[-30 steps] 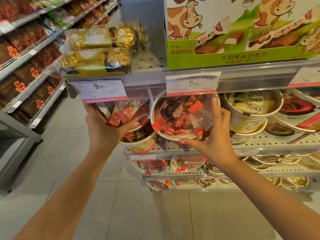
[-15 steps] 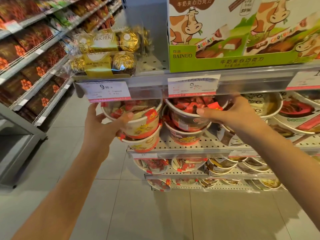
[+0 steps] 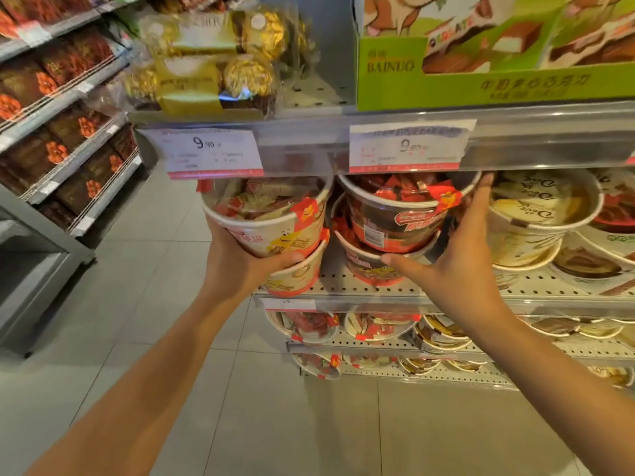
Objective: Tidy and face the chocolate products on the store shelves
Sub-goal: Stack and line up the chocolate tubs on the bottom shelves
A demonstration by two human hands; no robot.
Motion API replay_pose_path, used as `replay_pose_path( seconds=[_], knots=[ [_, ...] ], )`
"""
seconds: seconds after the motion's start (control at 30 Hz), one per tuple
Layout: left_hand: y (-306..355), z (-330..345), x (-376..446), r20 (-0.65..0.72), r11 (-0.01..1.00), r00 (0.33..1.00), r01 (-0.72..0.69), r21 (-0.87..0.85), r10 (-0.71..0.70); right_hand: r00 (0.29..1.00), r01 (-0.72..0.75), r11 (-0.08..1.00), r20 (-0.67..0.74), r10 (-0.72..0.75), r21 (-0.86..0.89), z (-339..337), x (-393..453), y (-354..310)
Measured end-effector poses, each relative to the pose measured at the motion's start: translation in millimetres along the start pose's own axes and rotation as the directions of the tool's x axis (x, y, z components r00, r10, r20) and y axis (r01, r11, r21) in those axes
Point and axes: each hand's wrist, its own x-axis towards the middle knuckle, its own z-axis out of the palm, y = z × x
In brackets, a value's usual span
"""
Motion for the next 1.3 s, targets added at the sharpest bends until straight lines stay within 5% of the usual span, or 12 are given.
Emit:
replay_pose_path(
  seconds=[0.2,0.8,1.3],
  knots=[
    [-5,0,3,-0.031,1.0,0.999,0.017,0.014,-0.016,0.999,-0.033,0.985,-0.003,0.034,0.169,26,0,13],
    [-1,33,-13,-0.244,0.991,0.97,0.037,0.131,-0.004,0.963,-0.077,0.997,-0.256,0.081,0.026,51,8,25],
    [-11,36,-13,-0.268,0.996,0.963,-0.015,0.093,0.039,0.956,-0.145,0.987,-0.246,0.157,0.065,50,6,26]
  ],
)
